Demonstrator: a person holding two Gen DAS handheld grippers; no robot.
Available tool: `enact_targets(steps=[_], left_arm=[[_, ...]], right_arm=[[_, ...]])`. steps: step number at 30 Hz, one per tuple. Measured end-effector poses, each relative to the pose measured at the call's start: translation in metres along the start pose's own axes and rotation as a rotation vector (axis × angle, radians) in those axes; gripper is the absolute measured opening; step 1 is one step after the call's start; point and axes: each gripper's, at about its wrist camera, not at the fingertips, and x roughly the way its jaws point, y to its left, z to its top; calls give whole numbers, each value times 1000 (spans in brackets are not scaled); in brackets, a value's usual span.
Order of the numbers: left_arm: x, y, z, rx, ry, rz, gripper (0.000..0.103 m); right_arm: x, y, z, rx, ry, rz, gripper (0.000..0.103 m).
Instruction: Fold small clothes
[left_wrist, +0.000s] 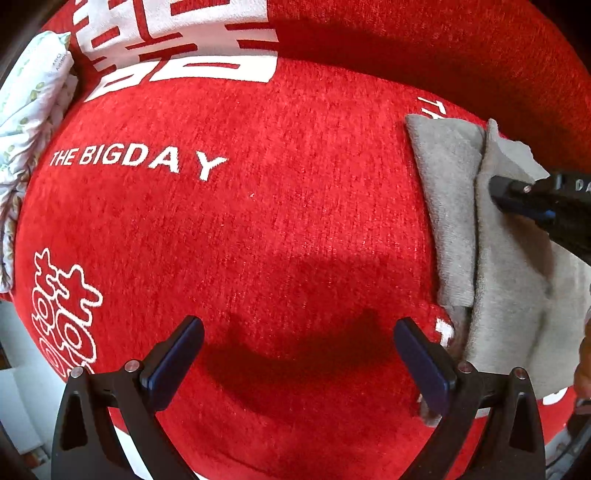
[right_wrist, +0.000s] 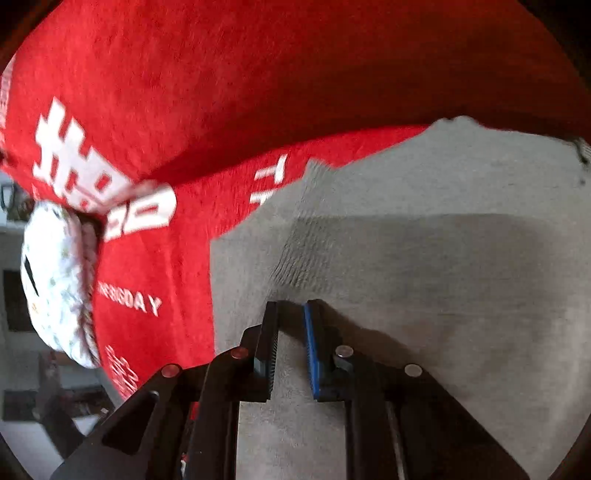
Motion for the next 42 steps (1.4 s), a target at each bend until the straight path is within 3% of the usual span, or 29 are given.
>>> enact_targets(steps=[5,10,11,12,14,19,23,30,36,40,41,42], left_arm=[[-1,1,-2,-1,-6,-13,103],[-5,-3,0,20,-14,-29,103],[-5,-3,1,29,-18,-42,103],[-5,-3,2,36,-21,-45,103],[-4,-4,4,51,-28,-39,103],[-1,-5,12,31,-14,-68,103],[0,-11,20,32,-6,-105,103],[5,-32,30,54,-3,-142,103],[10,-33,30,17,32,-158,103],[16,-27,33,-31,51,-223,103],[17,-26,33,-40,55,-246,103],[17,-26,34,-45,59,-273,103]], right_arm=[[-7,23,-13,-114,52,53,16],[-27,5,-35,19,59,151,18],[-32,-1,-41,49,63,169,28],[-38,-11,-50,93,64,195,46],[-44,-24,-65,149,64,226,62],[-61,-72,-122,374,93,314,64],[-71,-99,-165,500,68,381,75],[-58,-125,-202,700,-3,472,75],[-46,-132,-190,827,-99,567,76],[-37,-129,-180,860,-107,597,76],[-35,-130,-179,880,-102,617,74],[-33,-131,-178,897,-97,638,62]])
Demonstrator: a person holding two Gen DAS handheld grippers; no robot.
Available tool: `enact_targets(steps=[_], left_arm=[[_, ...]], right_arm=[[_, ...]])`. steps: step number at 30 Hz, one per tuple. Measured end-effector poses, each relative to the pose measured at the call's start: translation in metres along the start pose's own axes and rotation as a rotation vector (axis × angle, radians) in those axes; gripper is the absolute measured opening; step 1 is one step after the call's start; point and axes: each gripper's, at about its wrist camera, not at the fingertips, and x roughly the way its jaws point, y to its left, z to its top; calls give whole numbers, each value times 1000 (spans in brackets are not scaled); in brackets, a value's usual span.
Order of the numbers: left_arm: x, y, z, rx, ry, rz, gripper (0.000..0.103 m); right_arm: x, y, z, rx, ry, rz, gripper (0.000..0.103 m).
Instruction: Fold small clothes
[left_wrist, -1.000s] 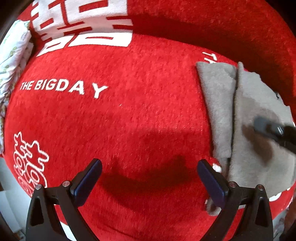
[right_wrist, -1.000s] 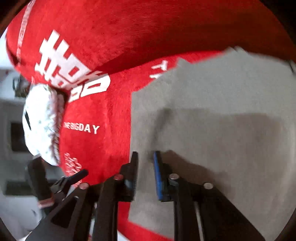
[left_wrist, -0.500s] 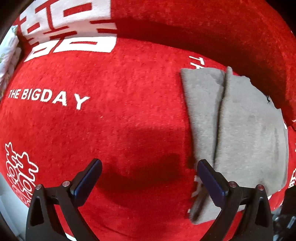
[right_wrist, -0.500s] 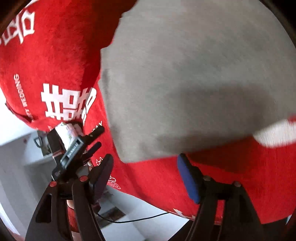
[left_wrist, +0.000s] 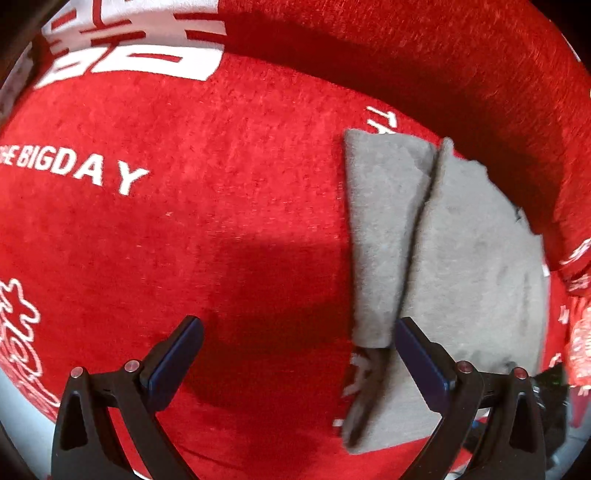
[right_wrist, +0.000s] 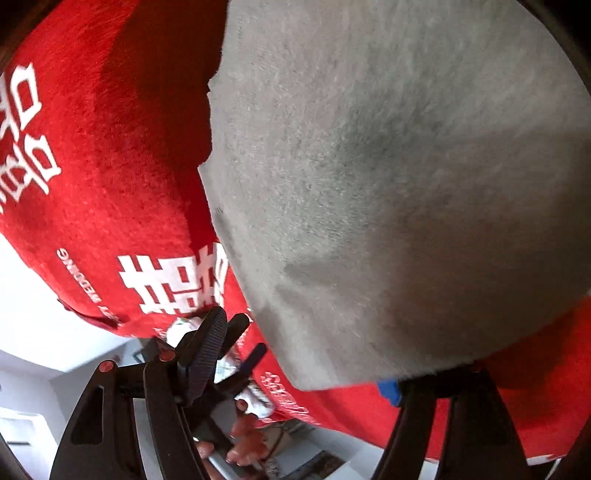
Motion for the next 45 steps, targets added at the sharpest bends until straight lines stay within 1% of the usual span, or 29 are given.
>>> enact_targets(steps=[1,2,3,4,7,10,12,13,17,19,21,22,23,24,25,27,29,31,32,33,34,36,37,38,39,40,42,44,45], left_arm=[[0,0,1,-2,3,-23,103],[0,-1,3,-3,8,-57,103],[1,-1,6,-4,21,-113,103],[4,-1,9,-6,33,-148,103],[13,-7,17,-12,82,-255,103],[21,-20,24,-2,124,-356,103],[29,-30,29,2,153,-401,103],[33,-37,32,7,162,-411,103],[36,-74,41,60,157,-415,103],[35,-97,46,107,139,-380,103],[36,-110,44,153,130,-313,102],[37,-109,45,166,131,-291,102],[39,-113,44,178,131,-268,100],[41,-114,42,192,131,-241,93],[43,-116,40,212,132,-210,90],[40,-116,35,250,120,-180,84],[40,-119,33,276,116,-147,77],[40,-121,32,290,107,-117,71],[39,-122,32,295,96,-96,62],[39,-122,31,299,89,-80,54],[38,-122,31,299,81,-73,51],[33,-115,32,295,59,-67,29],[30,-113,33,297,53,-60,22],[28,-111,32,296,50,-63,15],[22,-106,34,280,45,-75,15],[14,-104,35,256,38,-115,15],[-8,-110,34,236,9,-223,15],[-23,-124,32,248,-10,-276,15],[-31,-138,30,265,-18,-306,15]], right_arm=[[2,-1,2,20,9,14,48],[2,-1,3,25,15,20,25],[-1,1,5,21,21,32,14],[-5,5,6,-1,25,58,11],[-16,28,8,-100,37,90,10],[-25,51,7,-194,60,98,10],[-27,58,4,-226,72,96,10],[-27,60,2,-241,83,95,10],[-23,58,-5,-264,111,60,10],[-20,50,-8,-271,133,17,10],[-19,44,-13,-292,164,-55,10],[-19,42,-14,-310,186,-106,11],[-21,40,-16,-328,204,-165,15],[-26,40,-16,-355,220,-235,15],[-30,41,-16,-379,229,-273,15],[-44,49,-13,-431,219,-304,15],[-60,62,-4,-496,168,-334,17],[-71,76,10,-550,96,-358,17],[-73,83,19,-572,61,-374,16],[-72,87,27,-589,35,-399,12],[-69,92,41,-615,6,-432,11],[-57,91,56,-642,2,-493,10],[-48,84,67,-619,38,-517,9],[-44,80,70,-607,52,-499,7],[-44,79,72,-602,51,-467,7],[-44,80,73,-607,56,-460,7],[-52,77,72,-617,69,-424,7],[-62,67,75,-589,88,-381,7],[-67,64,77,-572,94,-357,8]])
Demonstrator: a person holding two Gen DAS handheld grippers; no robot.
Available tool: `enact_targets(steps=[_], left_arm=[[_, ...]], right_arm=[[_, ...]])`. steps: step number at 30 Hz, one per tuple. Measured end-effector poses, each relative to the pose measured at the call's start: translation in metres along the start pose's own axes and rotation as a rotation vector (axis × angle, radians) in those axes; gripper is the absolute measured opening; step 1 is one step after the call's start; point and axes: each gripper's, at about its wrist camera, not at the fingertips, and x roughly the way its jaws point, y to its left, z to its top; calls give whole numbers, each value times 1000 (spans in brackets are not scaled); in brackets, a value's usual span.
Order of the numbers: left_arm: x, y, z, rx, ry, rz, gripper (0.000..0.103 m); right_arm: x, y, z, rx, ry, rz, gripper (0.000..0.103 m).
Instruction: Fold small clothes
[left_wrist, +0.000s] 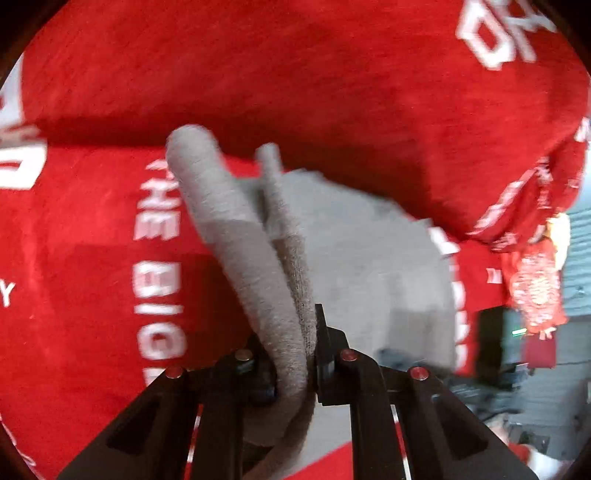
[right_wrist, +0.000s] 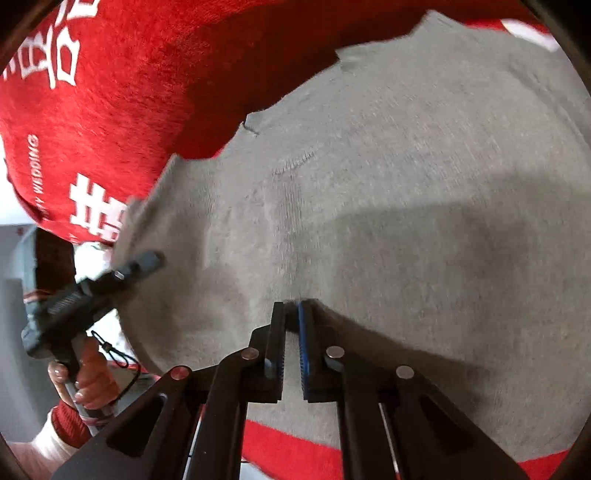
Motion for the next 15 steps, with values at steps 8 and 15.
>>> enact_targets(steps=[8,15], left_arm=[[37,-139,14,202,5,-102,15],[156,-236,-3,339,139,-25,15]], right_arm=[[-66,-44,-1,126,-129,148,11],[-97,-108,0,254,-179,154,11]])
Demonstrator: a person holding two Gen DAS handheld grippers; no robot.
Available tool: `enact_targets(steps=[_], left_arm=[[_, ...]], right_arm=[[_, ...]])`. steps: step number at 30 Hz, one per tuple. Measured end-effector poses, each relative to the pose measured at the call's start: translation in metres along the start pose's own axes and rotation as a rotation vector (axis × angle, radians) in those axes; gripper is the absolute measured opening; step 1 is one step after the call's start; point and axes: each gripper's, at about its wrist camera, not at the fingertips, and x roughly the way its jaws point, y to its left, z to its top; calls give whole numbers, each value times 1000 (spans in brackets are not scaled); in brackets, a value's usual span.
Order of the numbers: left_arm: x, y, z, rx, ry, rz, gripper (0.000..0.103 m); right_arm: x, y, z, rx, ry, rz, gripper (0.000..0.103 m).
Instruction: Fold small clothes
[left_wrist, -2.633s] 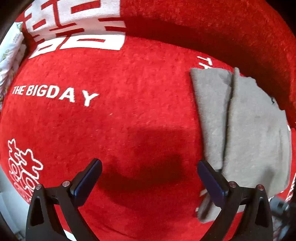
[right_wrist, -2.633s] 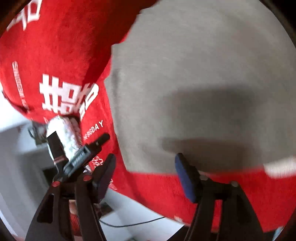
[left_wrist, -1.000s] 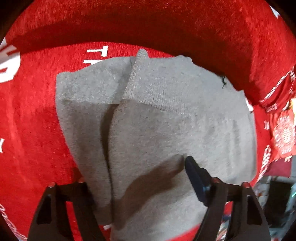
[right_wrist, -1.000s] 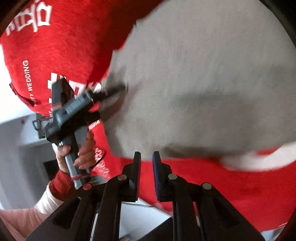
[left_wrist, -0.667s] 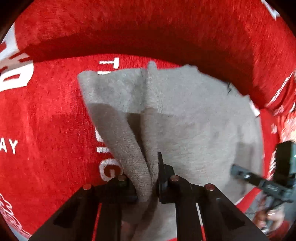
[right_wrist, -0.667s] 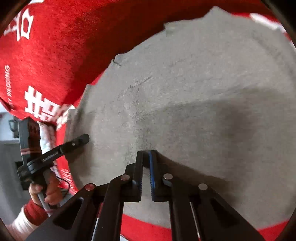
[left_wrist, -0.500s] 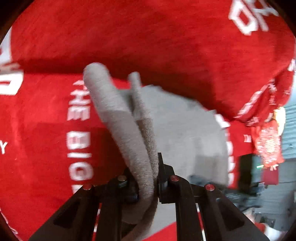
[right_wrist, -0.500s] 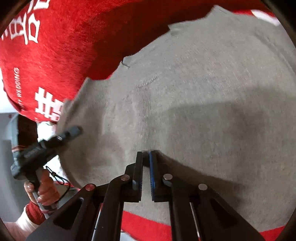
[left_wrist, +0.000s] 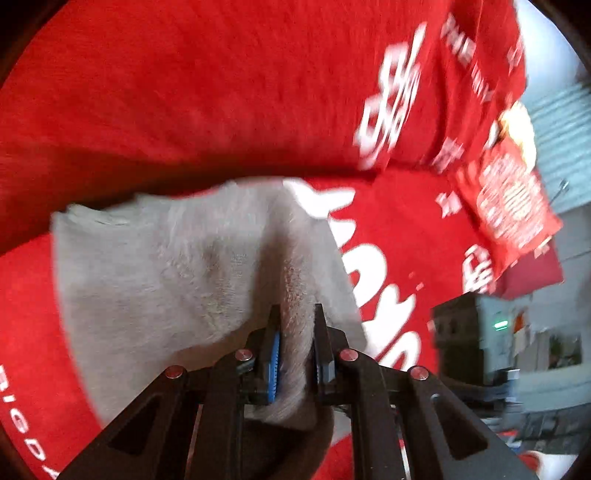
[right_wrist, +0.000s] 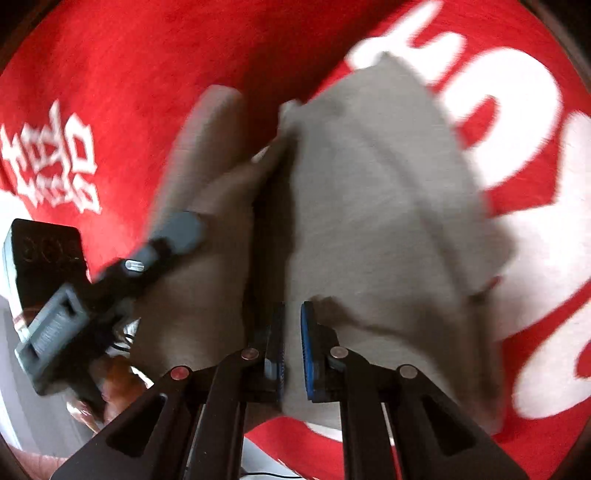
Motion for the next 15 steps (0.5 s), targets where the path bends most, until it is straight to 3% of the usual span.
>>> enact_targets(steps=[2,4,8,10,11,12,13,15], left_arm=[[26,-5,1,-22,52,11,15],[33,-10,0,-28,56,34,15],[8,-15,-9,27,16,107,16],[-19,-7,-13,41,-11,161,21],[-26,-6,-14,41,-25,181,49],[-41,2,-17,22,-57,214,94],[-51,7,-18,0,-93,238,103],[-68,18,-23,-24,-146,264,102]], right_arm=[[-2,-16,2,46,5,5,11],[-1,-25,2,77,4,34,11],[-6,-32,4,102,-5,71,11],[-11,-38,7,124,-13,106,11],[-17,-43,10,139,-20,125,12],[-20,-45,11,153,-27,143,13],[-22,-48,12,174,-36,167,15],[-29,-54,15,213,-54,219,56]])
